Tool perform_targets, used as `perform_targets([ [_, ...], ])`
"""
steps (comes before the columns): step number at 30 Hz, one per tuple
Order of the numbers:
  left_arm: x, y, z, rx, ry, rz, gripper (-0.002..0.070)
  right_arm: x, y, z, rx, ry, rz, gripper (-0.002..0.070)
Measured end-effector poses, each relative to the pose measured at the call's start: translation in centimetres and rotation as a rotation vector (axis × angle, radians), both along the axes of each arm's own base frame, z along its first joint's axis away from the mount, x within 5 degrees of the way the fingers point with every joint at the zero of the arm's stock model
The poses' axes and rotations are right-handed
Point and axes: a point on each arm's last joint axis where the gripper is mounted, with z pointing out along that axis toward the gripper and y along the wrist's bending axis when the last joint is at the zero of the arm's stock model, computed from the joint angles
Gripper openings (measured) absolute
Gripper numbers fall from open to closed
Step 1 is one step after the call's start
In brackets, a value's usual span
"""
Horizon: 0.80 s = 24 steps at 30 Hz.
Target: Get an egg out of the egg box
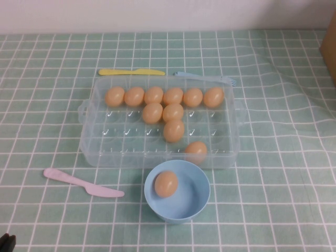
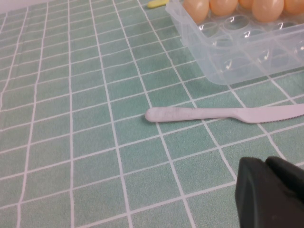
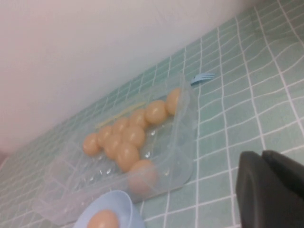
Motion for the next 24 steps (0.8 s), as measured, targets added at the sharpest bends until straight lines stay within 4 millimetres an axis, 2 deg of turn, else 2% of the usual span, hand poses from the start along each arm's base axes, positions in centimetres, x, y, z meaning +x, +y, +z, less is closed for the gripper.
perform_targets([
  [13,0.0,0.0,0.0,0.000,0.000,0.000,-0.0005,0.0,0.2,0.2,0.095,0.031,0.014,-0.0018],
  [19,0.0,0.0,0.0,0.000,0.000,0.000,-0.0005,0.2,1.5,2.9,0.039,0.185,0.153,-0.0018],
  [24,0.0,0.0,0.0,0.000,0.000,0.000,-0.0005,1.9,2.6,5.1,-0.112,0.400,0.271,-0.0018],
])
